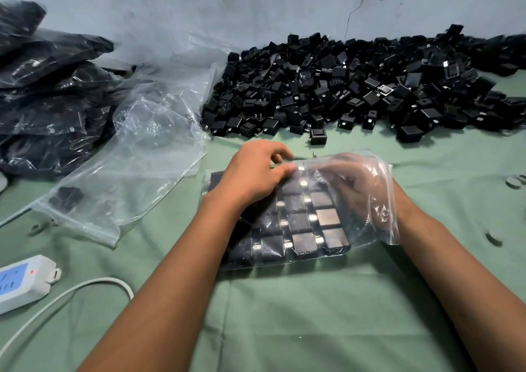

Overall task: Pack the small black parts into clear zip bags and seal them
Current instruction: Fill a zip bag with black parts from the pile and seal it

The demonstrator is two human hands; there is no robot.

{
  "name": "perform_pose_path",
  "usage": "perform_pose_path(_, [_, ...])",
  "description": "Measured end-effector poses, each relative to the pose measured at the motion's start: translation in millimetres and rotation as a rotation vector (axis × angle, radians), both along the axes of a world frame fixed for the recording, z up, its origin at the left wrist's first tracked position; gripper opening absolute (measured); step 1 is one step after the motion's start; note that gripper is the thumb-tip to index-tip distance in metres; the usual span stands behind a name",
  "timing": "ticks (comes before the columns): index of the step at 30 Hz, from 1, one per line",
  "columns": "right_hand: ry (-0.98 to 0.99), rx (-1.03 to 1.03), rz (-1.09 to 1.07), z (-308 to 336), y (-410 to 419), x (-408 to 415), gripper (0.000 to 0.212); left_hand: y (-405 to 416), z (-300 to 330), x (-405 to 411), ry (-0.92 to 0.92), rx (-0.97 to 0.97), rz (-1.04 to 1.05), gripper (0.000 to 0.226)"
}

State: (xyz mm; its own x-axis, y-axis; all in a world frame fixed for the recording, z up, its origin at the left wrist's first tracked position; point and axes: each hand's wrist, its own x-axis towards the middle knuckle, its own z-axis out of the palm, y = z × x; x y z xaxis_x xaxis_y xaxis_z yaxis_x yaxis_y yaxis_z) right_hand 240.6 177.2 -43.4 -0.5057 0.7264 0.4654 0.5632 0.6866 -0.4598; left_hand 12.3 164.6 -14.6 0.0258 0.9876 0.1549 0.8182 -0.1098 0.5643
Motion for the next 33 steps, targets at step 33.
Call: perform_pose_path(33, [0.066, -0.318, -0.022, -1, 2, 13, 0.021, -10, -12, 19, 0.370, -0.048, -0.144, 0.066])
